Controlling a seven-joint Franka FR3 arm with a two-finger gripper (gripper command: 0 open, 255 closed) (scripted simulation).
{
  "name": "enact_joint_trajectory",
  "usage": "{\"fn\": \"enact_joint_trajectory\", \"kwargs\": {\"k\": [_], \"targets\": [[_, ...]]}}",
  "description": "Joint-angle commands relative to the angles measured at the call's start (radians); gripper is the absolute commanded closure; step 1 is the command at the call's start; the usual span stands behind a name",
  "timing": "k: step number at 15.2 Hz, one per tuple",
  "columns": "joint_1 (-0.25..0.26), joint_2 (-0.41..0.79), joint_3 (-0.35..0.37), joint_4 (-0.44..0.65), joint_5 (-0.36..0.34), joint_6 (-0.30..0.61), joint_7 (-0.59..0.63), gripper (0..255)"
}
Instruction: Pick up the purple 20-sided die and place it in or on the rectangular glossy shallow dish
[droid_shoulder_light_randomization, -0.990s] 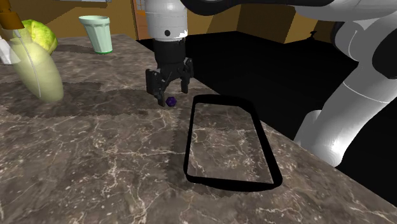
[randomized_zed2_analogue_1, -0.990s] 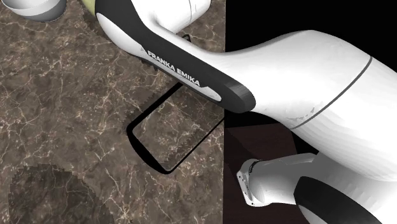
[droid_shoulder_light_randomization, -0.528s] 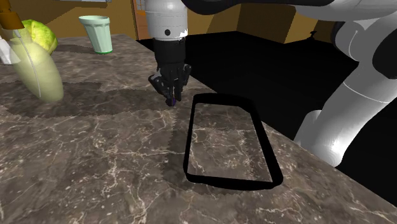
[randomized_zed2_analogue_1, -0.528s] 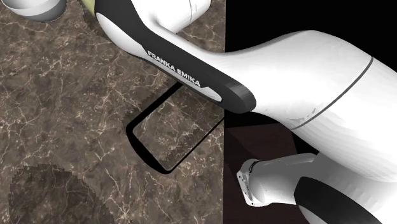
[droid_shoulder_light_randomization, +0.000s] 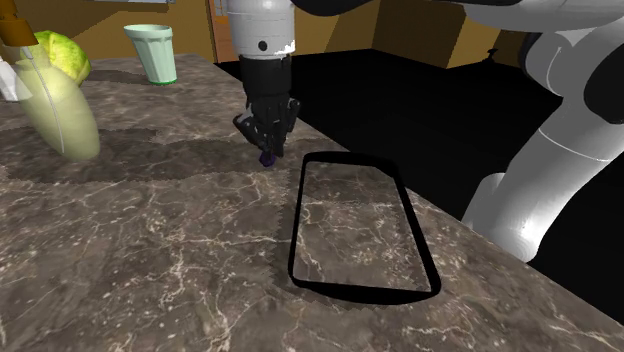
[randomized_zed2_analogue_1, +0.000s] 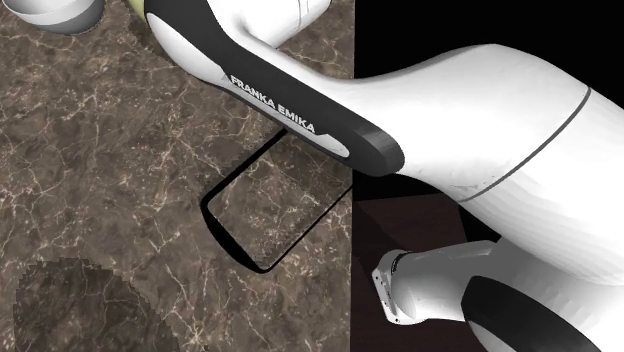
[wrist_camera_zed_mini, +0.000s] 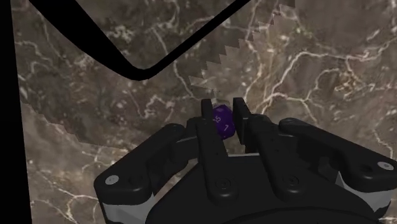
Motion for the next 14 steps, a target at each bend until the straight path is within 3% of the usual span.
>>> {"fn": "enact_joint_trajectory", "kwargs": {"k": [1, 5, 6, 8, 14], "targets": [[0.000, 0.007, 0.001, 0.029, -0.003, -0.025, 0.003, 255], [0.000, 0.018, 0.002, 0.067, -0.007, -0.053, 0.007, 255], [0.000, 0.018, 0.002, 0.067, -0.007, -0.053, 0.007, 0], [-0.008, 0.276, -0.007, 0.396, 0.051, -0.322, 0.069, 0], [-0.020, 0.207, -0.013, 0.233, 0.075, -0.224, 0.042, 0]]}}
